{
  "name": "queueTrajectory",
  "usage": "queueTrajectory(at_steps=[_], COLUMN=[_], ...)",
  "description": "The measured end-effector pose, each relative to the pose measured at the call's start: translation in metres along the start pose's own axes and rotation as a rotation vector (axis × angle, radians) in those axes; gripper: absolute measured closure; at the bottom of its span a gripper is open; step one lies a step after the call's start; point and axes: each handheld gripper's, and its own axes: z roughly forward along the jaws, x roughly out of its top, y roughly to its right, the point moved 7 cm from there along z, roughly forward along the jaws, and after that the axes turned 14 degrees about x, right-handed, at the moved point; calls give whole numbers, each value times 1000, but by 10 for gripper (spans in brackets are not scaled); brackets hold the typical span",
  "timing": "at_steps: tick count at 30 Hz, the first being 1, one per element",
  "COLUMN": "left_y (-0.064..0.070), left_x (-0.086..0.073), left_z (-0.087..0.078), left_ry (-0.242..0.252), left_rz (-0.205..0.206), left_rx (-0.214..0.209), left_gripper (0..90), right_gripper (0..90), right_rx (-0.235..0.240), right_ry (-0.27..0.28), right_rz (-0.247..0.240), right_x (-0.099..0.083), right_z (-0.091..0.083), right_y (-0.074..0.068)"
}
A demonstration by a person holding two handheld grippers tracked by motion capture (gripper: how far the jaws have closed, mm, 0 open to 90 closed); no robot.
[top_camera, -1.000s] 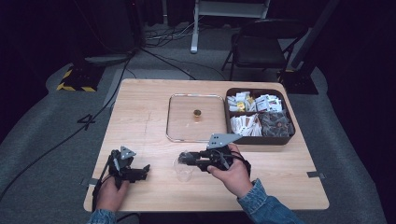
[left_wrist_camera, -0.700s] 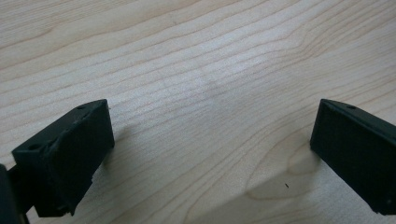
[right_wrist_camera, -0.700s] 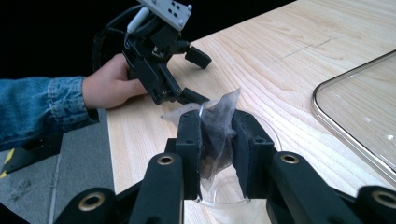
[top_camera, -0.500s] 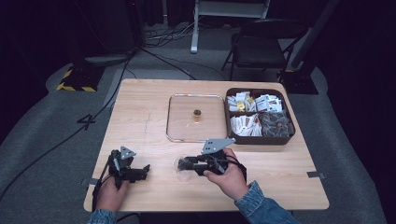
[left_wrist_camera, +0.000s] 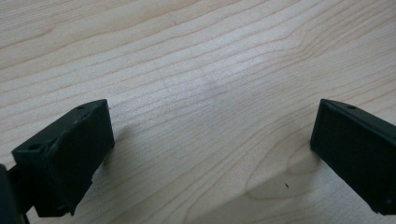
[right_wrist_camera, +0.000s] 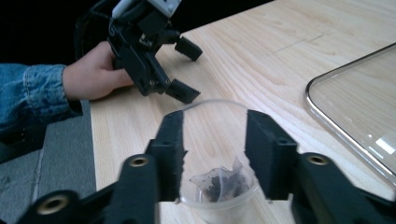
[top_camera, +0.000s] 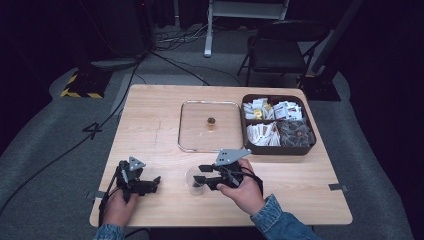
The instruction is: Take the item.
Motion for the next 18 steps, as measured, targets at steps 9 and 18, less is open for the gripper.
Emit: queueTrajectory(at_steps=[9, 18], left_y=[0, 0], left_x=[0, 0], left_z=[0, 0], left_ry=[1, 1], left_rz=[1, 1], left_rx=[1, 1], left_gripper=[0, 0], right_gripper=[355, 340], right_rx=[-27, -94], right_ry=[75, 115], right_rz=[17, 27], right_x=[15, 19], right_z=[-23, -73], right_y=[3, 7])
